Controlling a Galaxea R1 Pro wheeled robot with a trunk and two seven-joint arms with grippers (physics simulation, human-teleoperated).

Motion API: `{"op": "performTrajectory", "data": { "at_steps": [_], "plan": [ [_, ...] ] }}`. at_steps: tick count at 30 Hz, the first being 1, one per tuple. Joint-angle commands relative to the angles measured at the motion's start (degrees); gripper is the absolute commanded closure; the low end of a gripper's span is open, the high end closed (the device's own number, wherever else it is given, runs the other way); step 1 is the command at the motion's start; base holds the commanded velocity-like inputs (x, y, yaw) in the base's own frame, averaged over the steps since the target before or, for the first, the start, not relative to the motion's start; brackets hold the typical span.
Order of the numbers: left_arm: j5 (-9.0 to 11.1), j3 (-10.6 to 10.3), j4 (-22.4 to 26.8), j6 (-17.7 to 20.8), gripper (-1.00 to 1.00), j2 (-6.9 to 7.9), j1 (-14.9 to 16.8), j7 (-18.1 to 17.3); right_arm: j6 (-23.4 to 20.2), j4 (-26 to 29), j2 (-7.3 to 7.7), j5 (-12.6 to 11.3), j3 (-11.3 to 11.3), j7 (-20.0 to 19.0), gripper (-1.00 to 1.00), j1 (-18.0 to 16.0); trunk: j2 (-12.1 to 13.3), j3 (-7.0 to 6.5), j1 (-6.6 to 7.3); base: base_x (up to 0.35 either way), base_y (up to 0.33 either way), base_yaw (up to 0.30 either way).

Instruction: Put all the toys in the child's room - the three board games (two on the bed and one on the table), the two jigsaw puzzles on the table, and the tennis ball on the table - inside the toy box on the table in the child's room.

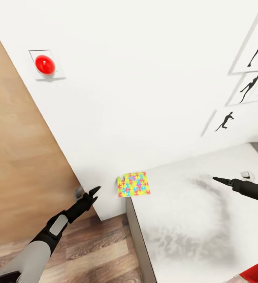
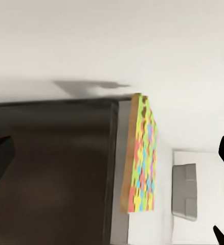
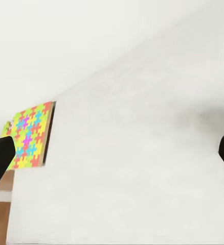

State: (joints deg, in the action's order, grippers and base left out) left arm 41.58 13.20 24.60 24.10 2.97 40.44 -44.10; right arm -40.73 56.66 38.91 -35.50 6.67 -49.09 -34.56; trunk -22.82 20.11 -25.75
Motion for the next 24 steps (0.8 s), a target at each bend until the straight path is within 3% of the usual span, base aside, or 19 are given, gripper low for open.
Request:
{"op": "performTrajectory", "data": {
  "at_steps": [1,11,24],
  "plan": [
    [0.32,0.12,-0.02,0.47,-1.0,0.0,0.04,-0.12,-0.35,-0.02,0.0,-0.18,0.01,-0.06,-1.0,-0.07,-0.1,0.09,-0.03,0.002,0.002,-0.235],
    [0.19,0.08,-1.59,-0.18,-1.0,-0.1,0.66,-1.77,-0.93,0.78,0.02,-0.11,0.01,-0.04,-1.0,-0.03,-0.1,0.09,-0.03,0.001,0.001,-0.192],
    [0.09,0.1,-1.82,-0.34,-1.0,0.09,0.73,-1.81,-1.01,1.65,-0.05,-0.18,-0.07,-0.09,-1.0,0.03,-0.1,0.09,-0.03,0.0,0.0,-0.028]
  ]
}}
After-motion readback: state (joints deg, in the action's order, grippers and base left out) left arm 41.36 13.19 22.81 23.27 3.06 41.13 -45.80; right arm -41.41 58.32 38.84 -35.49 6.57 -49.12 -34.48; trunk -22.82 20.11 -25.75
